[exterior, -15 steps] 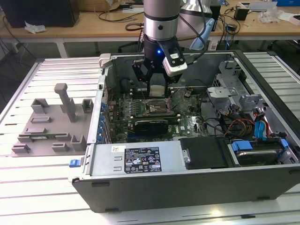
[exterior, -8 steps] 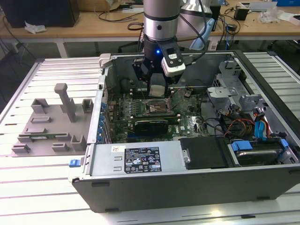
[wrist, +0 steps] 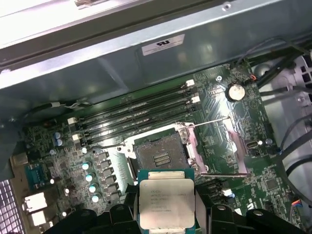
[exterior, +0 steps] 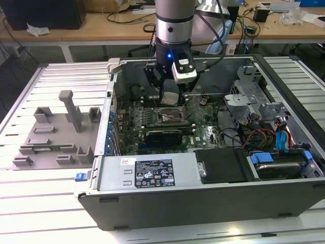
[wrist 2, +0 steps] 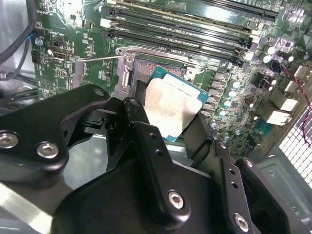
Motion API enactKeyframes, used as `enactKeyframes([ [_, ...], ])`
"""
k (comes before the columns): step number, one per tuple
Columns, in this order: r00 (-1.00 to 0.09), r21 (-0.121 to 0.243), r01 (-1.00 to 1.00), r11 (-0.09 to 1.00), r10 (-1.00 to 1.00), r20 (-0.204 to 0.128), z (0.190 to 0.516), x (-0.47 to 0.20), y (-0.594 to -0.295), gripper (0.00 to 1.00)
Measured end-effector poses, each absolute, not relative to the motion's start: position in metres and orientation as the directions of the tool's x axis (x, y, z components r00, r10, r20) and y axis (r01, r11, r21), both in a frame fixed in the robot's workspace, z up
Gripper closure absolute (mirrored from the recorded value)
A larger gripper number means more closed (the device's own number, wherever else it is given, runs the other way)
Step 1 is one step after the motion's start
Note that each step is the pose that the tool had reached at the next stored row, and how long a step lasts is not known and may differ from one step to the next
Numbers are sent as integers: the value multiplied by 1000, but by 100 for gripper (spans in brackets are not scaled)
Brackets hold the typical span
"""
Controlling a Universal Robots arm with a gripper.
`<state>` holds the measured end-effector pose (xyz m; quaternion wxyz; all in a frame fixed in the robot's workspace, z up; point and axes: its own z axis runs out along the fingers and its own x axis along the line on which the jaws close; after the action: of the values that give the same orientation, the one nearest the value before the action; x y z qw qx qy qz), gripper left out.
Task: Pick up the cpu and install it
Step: 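Place the cpu into insertion slot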
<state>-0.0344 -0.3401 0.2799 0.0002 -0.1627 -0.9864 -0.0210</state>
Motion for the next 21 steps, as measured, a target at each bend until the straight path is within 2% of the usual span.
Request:
enactKeyframes([
  [11,-908,41,418,907,418,7,280,-34,-340,45],
  [21,-827,41,562,826,562,7,279,-34,-340,45],
])
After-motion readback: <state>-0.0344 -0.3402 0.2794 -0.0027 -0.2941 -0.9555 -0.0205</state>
